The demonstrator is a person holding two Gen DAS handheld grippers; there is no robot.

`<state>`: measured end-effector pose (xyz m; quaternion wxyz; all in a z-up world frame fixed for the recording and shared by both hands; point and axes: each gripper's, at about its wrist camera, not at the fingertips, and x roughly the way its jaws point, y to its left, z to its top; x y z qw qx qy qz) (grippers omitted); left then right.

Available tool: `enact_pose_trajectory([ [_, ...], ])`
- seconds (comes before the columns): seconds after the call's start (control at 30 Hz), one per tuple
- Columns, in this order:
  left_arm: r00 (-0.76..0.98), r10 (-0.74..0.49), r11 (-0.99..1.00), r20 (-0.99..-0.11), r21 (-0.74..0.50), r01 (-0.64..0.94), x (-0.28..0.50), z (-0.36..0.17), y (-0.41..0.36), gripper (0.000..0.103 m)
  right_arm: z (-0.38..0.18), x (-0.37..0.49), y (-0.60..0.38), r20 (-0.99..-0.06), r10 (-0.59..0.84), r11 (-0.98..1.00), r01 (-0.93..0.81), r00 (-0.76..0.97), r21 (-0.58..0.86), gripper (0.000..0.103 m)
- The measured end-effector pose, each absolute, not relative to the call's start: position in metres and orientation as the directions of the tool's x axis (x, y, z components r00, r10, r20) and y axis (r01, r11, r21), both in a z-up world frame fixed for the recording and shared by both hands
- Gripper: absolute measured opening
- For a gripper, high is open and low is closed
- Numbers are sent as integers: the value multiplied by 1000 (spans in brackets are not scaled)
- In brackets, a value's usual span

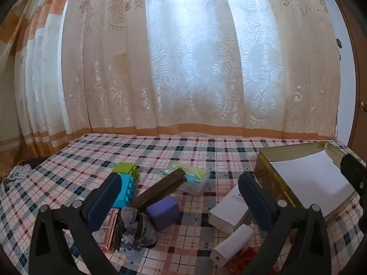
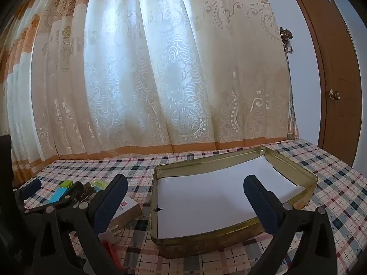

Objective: Organize rigid objects

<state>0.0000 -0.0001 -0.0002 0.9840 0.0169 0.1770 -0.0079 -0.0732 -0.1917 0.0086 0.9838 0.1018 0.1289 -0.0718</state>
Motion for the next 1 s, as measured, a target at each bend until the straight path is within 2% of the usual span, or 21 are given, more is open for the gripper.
enact_pose_trajectory([
  [0.2, 942, -15, 999, -336, 34, 28, -6, 1, -1, 103, 13, -70, -178, -262, -115, 968, 168, 958, 188, 102],
  [0.23, 928, -7, 1000, -373, 22, 16, 3, -3, 3, 103, 11, -69, -181, -272, -110, 964, 169, 956, 206, 102],
  [1.0, 925, 5, 1000, -379, 22, 4, 3, -5, 5, 103, 9, -64, -161, -271, -126, 969, 177, 954, 173, 102],
])
